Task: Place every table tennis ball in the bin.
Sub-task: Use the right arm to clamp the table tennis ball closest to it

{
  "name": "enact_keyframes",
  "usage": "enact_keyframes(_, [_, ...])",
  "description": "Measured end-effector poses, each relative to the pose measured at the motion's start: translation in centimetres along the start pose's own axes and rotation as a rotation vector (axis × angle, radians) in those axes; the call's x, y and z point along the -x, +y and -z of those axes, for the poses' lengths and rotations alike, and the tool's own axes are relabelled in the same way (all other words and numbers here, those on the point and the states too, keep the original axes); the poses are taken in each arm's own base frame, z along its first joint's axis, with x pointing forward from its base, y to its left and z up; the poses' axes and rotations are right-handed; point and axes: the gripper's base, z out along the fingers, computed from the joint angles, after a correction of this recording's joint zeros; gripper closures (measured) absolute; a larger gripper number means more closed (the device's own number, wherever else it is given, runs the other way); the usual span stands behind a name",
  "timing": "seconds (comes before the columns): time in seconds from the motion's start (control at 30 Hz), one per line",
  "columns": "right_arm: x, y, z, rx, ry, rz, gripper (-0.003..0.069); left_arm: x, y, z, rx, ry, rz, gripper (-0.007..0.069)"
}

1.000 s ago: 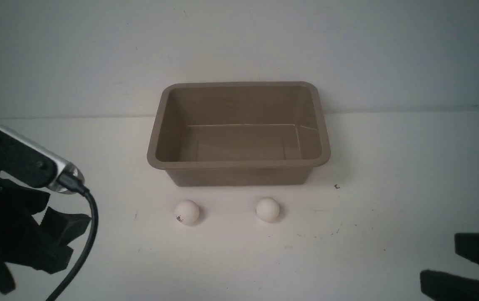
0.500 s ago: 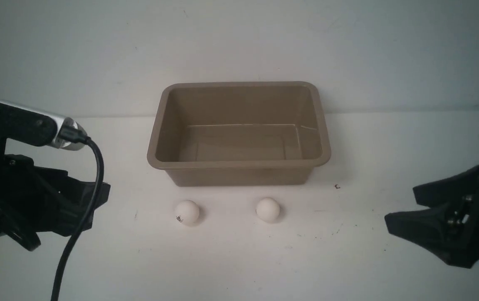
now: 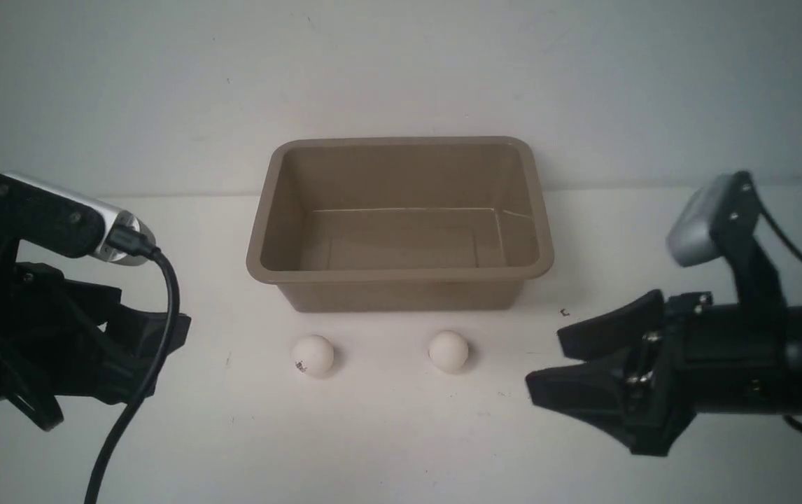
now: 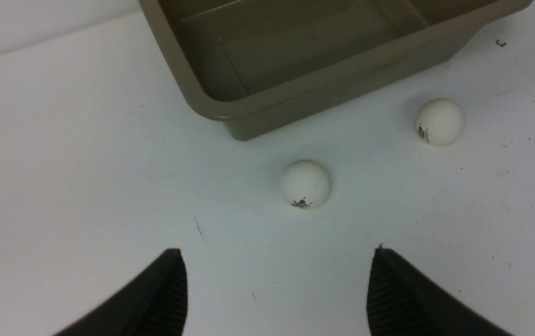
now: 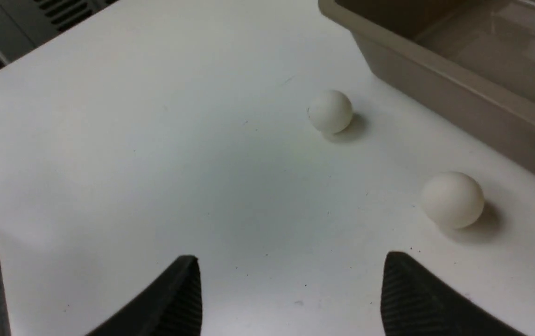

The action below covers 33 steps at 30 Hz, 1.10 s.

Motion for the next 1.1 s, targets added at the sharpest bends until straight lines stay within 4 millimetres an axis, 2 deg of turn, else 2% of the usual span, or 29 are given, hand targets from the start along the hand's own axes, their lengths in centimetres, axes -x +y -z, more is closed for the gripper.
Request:
enact_keyframes(0.1, [-0.6, -0.5, -1.7, -0.079, 0.040, -0.035, 0.0195, 0.0, 0.0, 0.0, 0.000, 0.000, -0.002, 0.0156])
enact_keyframes(0.2, [-1.0, -2.0, -3.1, -0.191, 0.073, -0.104, 0.0195, 0.0, 0.0, 0.0, 0.000, 0.000, -0.002, 0.0156])
enact_keyframes(0.37, [-0.7, -3.9, -5.9, -0.225, 0.119, -0.113, 0.0195, 0.0, 0.0, 0.0, -0.002, 0.003, -0.026, 0.0156])
enact_keyframes(0.63, [0.1, -4.3, -9.2, -0.202, 0.146, -0.071, 0.0195, -0.2, -0.2, 0.0, -0.019, 0.022, -0.083, 0.0156])
enact_keyframes(0.87, [-1.6, -4.1, -11.9, -0.263, 0.223, -0.069, 0.0195, -0.2, -0.2, 0.0, -0.021, 0.024, -0.089, 0.0156])
enact_keyframes(1.1, [-2.4, -4.1, -12.8, -0.303, 0.250, -0.067, 0.0195, -0.2, -0.2, 0.0, -0.022, 0.025, -0.089, 0.0156])
